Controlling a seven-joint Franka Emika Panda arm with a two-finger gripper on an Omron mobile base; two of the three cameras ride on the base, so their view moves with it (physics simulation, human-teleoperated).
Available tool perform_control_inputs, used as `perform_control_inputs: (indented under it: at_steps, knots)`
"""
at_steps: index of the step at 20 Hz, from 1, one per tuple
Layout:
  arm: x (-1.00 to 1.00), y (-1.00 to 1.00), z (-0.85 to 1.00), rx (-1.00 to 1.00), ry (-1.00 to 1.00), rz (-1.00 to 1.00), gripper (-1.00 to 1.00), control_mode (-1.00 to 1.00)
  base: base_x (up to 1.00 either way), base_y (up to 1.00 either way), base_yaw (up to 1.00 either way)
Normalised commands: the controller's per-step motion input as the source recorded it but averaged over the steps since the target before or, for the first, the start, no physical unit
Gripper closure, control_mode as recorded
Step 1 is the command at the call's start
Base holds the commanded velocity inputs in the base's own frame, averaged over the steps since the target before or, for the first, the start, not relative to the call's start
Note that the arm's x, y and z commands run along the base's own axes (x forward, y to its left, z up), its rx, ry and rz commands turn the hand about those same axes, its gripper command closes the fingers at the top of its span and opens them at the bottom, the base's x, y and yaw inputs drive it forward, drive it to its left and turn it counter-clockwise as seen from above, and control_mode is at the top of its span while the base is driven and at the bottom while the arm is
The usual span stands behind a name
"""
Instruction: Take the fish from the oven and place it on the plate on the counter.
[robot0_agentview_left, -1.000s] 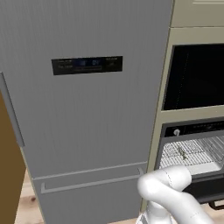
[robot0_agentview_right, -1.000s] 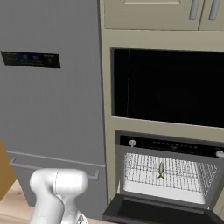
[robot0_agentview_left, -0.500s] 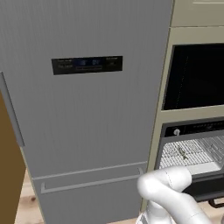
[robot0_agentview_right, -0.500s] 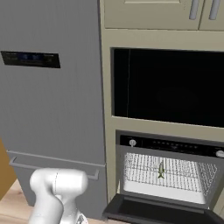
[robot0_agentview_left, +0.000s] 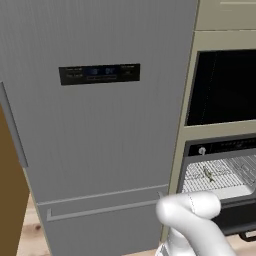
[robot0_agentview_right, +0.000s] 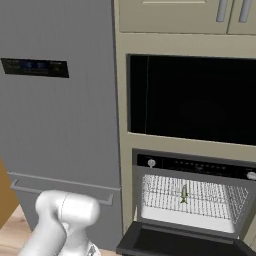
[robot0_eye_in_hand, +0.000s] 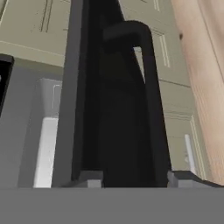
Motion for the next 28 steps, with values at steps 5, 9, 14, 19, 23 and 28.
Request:
perform_control_inputs:
  at_steps: [5,9,14,19,23,28]
  knots:
    - [-0.62,-0.01,0.96,0.04,0.00,0.00,-1.00,-1.00,0.00,0.00,0.00]
    - [-0.21,0.00,1.00,0.00,0.00,0.03,-1.00,-1.00,0.00,0.00,0.00]
    - [0.18,0.00,0.82,-0.04,0.14,0.21,-1.00,-1.00,0.00,0.00,0.00]
    - [0.49,0.04,0.40,-0.10,0.41,0.25,-1.00,-1.00,0.00,0.00,0.00]
    - [0.58,0.06,0.28,-0.08,0.37,0.15,-1.00,-1.00,0.00,0.00,0.00]
    - [0.52,0.00,-0.10,-0.01,0.04,0.00,-1.00,-1.00,0.00,0.00,0.00]
